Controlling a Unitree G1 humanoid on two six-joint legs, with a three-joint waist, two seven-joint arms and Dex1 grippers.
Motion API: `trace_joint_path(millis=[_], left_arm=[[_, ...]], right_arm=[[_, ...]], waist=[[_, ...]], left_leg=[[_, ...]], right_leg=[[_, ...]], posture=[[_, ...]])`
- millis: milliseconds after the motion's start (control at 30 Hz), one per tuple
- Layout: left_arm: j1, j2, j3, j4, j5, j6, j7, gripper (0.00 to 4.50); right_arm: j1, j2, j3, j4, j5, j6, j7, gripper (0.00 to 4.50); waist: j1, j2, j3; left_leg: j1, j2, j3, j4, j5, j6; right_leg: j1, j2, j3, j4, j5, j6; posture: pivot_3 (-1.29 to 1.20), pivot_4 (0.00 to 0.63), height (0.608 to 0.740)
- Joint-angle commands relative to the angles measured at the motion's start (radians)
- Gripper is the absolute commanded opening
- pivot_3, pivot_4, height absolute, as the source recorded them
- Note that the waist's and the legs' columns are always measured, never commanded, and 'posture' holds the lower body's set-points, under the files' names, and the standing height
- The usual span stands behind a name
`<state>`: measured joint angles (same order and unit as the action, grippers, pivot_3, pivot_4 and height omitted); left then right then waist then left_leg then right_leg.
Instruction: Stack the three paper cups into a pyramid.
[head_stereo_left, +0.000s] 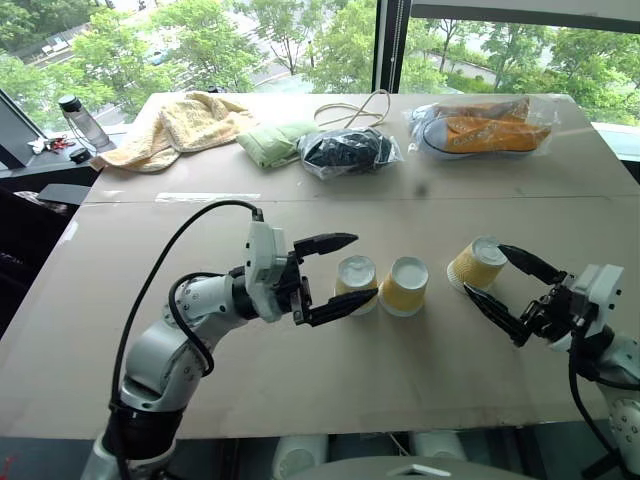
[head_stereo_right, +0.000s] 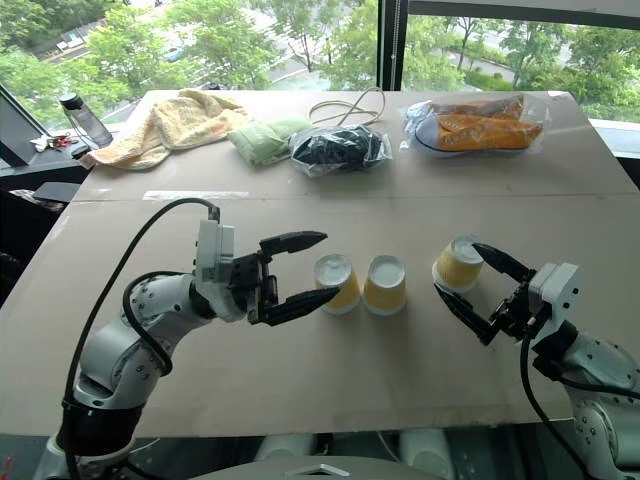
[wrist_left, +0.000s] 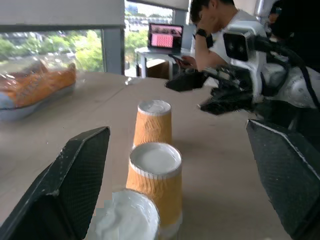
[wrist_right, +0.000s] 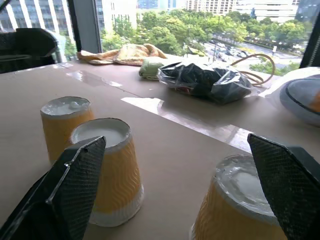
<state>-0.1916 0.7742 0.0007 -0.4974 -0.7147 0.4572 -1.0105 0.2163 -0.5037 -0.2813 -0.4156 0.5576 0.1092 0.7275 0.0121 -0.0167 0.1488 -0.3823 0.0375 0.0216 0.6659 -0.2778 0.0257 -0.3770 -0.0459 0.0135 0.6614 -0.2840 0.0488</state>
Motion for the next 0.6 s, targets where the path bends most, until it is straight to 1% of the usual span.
trace_joint_path(millis=[33,133,200,433,600], left_arm=[[-0.059,0.098,0.067,-0.039,-0.051,0.071,-0.057,4.46],[-0.079,0.173,0.084,-0.047,-0.05,0.101,-0.094,4.46],[-0.101,0.186,0.097,-0.05,-0.058,0.106,-0.093,4.46],[-0.169,0.144,0.124,-0.068,-0.145,0.171,-0.03,4.46],[-0.187,0.128,0.14,-0.066,-0.155,0.191,0.017,4.46]], right_arm=[[-0.014,0.008,-0.024,0.015,-0.029,0.022,-0.072,4.5],[-0.033,0.014,-0.018,0.045,-0.07,0.04,-0.123,4.5],[-0.042,0.017,-0.018,0.056,-0.068,0.05,-0.128,4.5],[-0.07,0.035,-0.01,0.059,-0.02,0.101,-0.125,4.5],[-0.083,0.047,0.002,0.054,0.002,0.108,-0.099,4.5]], waist=[[0.002,0.002,0.001],[-0.002,0.003,0.001],[-0.002,0.002,0.002],[0.0,0.003,0.002],[-0.001,0.003,0.002]], left_leg=[[0.0,0.0,0.0,0.0,0.0,0.0],[0.0,0.0,0.002,-0.001,0.0,0.0],[-0.001,0.0,0.002,-0.001,0.0,0.0],[-0.001,0.0,0.001,-0.002,0.0,0.0],[-0.001,0.0,0.001,-0.002,0.0,0.0]], right_leg=[[0.0,0.0,0.0,0.0,0.0,0.0],[0.0,0.0,0.001,-0.002,0.0,0.0],[-0.001,-0.001,0.002,-0.003,0.0,0.0],[-0.001,-0.001,0.001,-0.003,0.0,0.0],[-0.001,0.0,0.001,-0.002,0.0,0.0]], posture=[[0.0,0.15,0.74],[0.0,0.15,0.74],[0.0,0.15,0.74],[0.0,0.15,0.74],[0.0,0.15,0.74]])
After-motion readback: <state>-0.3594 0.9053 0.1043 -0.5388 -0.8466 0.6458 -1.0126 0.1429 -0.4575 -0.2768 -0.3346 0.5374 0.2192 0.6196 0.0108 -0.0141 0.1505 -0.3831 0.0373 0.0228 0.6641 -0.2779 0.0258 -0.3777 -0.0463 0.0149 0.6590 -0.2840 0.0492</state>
